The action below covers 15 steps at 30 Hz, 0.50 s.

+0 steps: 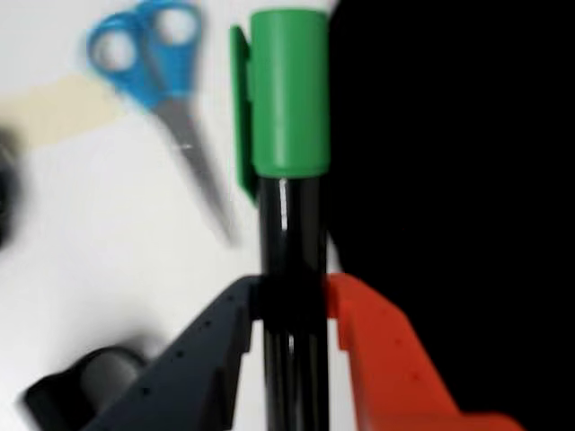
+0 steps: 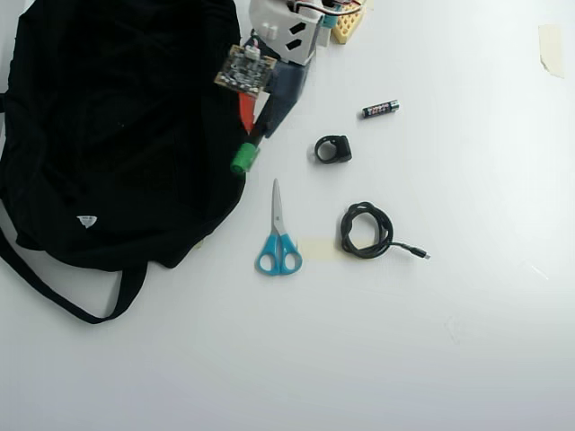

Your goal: Put the green marker into the black bag

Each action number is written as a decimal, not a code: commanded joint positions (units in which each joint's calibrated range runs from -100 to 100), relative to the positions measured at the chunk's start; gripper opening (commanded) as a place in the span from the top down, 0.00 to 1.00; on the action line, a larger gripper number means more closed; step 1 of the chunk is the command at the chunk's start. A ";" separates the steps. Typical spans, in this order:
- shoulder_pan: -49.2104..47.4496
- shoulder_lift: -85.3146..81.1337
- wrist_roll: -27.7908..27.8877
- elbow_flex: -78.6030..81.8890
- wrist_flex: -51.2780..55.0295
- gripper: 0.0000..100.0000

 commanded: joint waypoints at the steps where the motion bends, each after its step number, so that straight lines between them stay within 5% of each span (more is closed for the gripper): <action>1: 5.57 -1.03 0.31 -2.59 -0.38 0.98; 15: 27.41 8.68 1.36 -2.23 -14.34 0.98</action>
